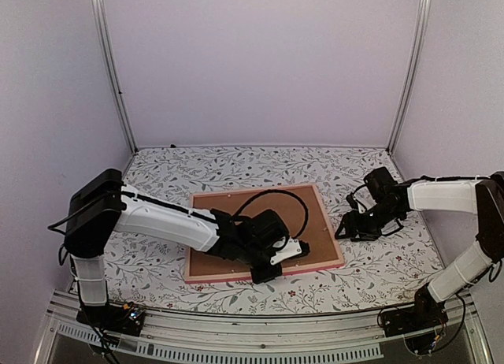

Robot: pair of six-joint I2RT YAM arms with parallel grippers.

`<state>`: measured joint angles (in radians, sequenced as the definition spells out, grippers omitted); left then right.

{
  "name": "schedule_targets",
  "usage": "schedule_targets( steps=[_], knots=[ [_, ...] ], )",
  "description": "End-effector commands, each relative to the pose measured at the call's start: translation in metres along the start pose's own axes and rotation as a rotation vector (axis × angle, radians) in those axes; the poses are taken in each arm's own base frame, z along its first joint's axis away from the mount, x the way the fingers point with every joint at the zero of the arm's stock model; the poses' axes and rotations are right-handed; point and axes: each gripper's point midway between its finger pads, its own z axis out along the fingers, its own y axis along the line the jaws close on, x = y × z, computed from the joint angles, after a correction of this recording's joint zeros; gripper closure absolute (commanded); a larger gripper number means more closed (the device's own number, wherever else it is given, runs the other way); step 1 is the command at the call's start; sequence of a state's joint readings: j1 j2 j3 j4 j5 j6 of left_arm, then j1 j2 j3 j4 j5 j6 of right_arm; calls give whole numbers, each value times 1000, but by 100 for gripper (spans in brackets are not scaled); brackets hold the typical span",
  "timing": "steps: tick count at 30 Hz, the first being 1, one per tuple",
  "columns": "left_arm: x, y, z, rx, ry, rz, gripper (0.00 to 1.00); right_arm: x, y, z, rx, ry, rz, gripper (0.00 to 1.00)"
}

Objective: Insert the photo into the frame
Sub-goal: Pick up the photo frame from the center of the board, then pass from the left arm to the right

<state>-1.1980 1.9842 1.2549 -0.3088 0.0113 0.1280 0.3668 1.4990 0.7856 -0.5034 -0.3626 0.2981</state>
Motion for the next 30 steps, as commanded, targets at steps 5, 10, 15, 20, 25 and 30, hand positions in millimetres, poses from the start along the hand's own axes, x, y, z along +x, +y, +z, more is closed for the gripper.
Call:
schedule_targets(
  steps=[5,10,15,20,25,30],
  knots=[
    [-26,3,-31,-27,-80,-16,100,8,18,2,-110,-8,25,35],
    [-41,5,-49,-26,-134,-15,100,14,25,6,-164,10,40,34],
    [-55,2,-63,-7,-191,-12,100,20,35,8,-244,30,56,34],
    [-52,3,-58,-12,-180,-31,100,24,47,9,-340,40,76,34],
    [-41,3,-46,-12,-153,-57,99,26,53,9,-391,42,100,42],
    [-26,0,-35,-16,-111,-77,87,21,57,4,-400,30,99,58]
  ],
)
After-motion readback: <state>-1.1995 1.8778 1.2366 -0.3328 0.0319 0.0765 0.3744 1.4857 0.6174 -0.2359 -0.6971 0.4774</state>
